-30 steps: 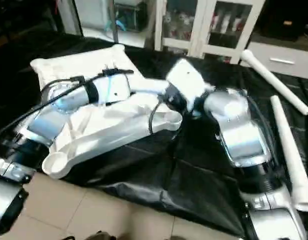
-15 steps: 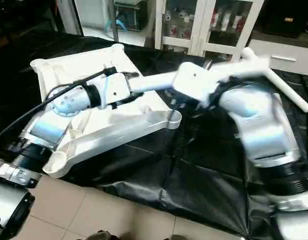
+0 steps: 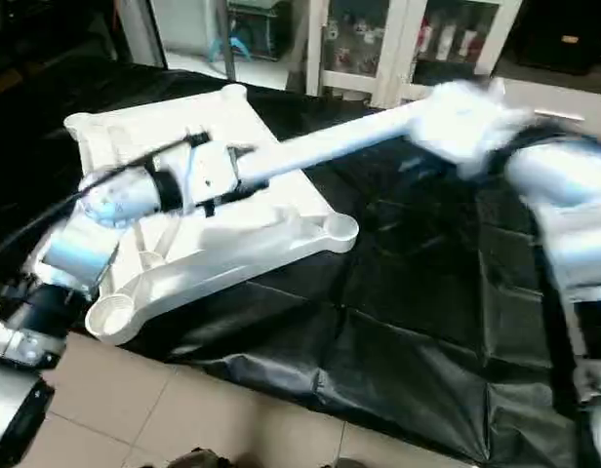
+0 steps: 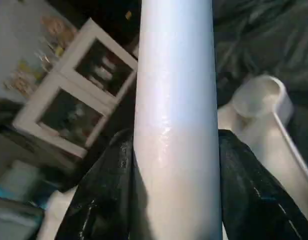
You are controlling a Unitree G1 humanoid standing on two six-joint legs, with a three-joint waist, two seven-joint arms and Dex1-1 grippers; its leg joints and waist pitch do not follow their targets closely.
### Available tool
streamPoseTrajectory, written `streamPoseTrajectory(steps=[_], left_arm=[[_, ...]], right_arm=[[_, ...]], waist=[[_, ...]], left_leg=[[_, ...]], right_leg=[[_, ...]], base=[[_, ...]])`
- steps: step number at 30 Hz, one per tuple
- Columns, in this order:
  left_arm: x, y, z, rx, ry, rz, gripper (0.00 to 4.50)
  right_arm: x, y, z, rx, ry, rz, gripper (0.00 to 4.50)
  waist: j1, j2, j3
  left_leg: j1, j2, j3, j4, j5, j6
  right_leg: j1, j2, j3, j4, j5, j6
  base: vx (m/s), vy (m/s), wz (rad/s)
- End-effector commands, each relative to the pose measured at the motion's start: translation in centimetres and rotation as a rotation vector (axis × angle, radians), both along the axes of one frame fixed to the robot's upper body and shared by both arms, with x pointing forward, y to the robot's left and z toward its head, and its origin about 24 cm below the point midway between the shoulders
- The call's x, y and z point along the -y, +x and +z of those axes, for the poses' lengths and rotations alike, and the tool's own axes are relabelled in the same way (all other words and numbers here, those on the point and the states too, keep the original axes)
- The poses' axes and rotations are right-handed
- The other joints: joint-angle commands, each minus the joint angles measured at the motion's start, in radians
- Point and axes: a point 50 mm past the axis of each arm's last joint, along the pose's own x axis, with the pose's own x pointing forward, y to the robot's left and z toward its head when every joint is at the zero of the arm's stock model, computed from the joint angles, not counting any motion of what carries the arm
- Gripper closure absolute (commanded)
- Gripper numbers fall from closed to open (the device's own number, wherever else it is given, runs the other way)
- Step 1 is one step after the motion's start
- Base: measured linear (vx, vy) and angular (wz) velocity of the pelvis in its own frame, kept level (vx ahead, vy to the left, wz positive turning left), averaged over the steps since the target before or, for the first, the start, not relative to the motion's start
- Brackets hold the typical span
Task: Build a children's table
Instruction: Pick table leg
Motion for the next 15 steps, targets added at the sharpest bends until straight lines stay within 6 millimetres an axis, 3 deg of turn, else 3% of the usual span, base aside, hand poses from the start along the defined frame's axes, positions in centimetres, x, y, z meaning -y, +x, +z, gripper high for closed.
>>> streamPoseTrajectory(steps=[1, 4, 7, 8, 9, 10, 11, 12, 13, 14, 15], left_arm=[[-1.3, -0.1, -0.3, -0.029, 0.02, 0.023, 2.55], [-2.2, -0.5, -0.5, -0.041, 0.018, 0.039, 2.55], [-2.5, -0.6, -0.5, -0.046, -0.005, 0.052, 2.55], [-2.7, -0.7, -0.4, -0.055, -0.036, 0.061, 2.55], [-2.8, -0.6, -0.1, -0.067, -0.121, 0.086, 2.55], [-2.8, -0.6, 0.0, -0.071, -0.148, 0.093, 2.55], [-2.4, -0.5, 0.6, -0.081, -0.244, 0.112, 2.55], [-1.5, -0.4, 1.7, -0.103, -0.432, 0.138, 2.55], [-1.5, -0.4, 1.7, -0.103, -0.432, 0.138, 2.55], [-1.5, -0.4, 1.7, -0.103, -0.432, 0.138, 2.55], [-1.1, -0.3, 2.1, -0.111, -0.487, 0.142, 2.55]], right_arm=[[3.4, -0.3, 1.8, 0.098, 0.053, -0.136, 0.0], [6.2, -0.9, 3.2, 0.151, 0.17, -0.213, 0.0], [7.4, -1.1, 3.9, 0.181, 0.276, -0.238, 0.0], [8.0, -1.2, 4.1, 0.196, 0.366, -0.252, 0.0], [8.7, -1.1, 4.1, 0.21, 0.571, -0.262, 0.0], [8.9, -1.0, 4.1, 0.211, 0.635, -0.262, 0.0], [8.5, -0.5, 3.0, 0.166, 0.826, -0.244, 0.0], [5.6, 0.5, 0.1, -0.005, 1.124, -0.134, 0.0], [5.6, 0.5, 0.1, -0.005, 1.124, -0.134, 0.0], [5.6, 0.5, 0.1, -0.005, 1.124, -0.134, 0.0], [4.1, 0.7, -1.0, -0.077, 1.187, -0.076, 0.0]], waist=[[0.0, -0.016, -0.082], [-0.004, -0.017, -0.081], [-0.009, -0.016, -0.08], [-0.009, -0.014, -0.078], [-0.011, -0.01, -0.079], [-0.015, -0.013, -0.078], [-0.013, -0.013, -0.079], [-0.017, -0.009, -0.076], [-0.008, -0.007, -0.077], [-0.014, -0.01, -0.077], [-0.013, -0.011, -0.08]], left_leg=[[0.018, 0.071, -0.026, -0.069, -0.041, 0.091], [0.017, 0.07, -0.026, -0.067, -0.045, 0.108], [0.016, 0.072, -0.025, -0.066, -0.047, 0.124], [0.016, 0.072, -0.025, -0.066, -0.05, 0.126], [0.018, 0.071, -0.024, -0.066, -0.057, 0.126], [0.017, 0.07, -0.023, -0.067, -0.061, 0.127], [0.018, 0.072, -0.023, -0.066, -0.061, 0.125], [0.017, 0.069, -0.021, -0.067, -0.053, 0.137], [0.018, 0.073, -0.026, -0.067, -0.051, 0.133], [0.013, 0.075, -0.027, -0.069, -0.058, 0.132], [0.02, 0.074, -0.025, -0.07, -0.071, 0.12]], right_leg=[[0.064, -0.082, 0.038, -0.056, 0.113, -0.329], [0.065, -0.081, 0.036, -0.056, 0.092, -0.329], [0.063, -0.08, 0.033, -0.057, 0.085, -0.336], [0.062, -0.079, 0.033, -0.059, 0.079, -0.337], [0.064, -0.081, 0.034, -0.057, 0.076, -0.346], [0.063, -0.079, 0.033, -0.059, 0.075, -0.353], [0.062, -0.079, 0.033, -0.059, 0.073, -0.355], [0.064, -0.078, 0.037, -0.058, 0.093, -0.365], [0.064, -0.08, 0.031, -0.056, 0.086, -0.365], [0.063, -0.077, 0.029, -0.058, 0.066, -0.362], [0.061, -0.077, 0.029, -0.064, 0.03, -0.352]], base=[[0.0, 0.0, 0.0], [0.0, 0.0, 0.0], [0.0, 0.0, 0.0], [0.0, 0.0, 0.0], [0.0, 0.0, 0.0], [0.0, 0.0, 0.0], [0.0, 0.0, 0.0], [0.0, 0.0, 0.0], [0.0, 0.0, 0.0], [0.0, 0.0, 0.0], [0.0, 0.0, 0.0]])
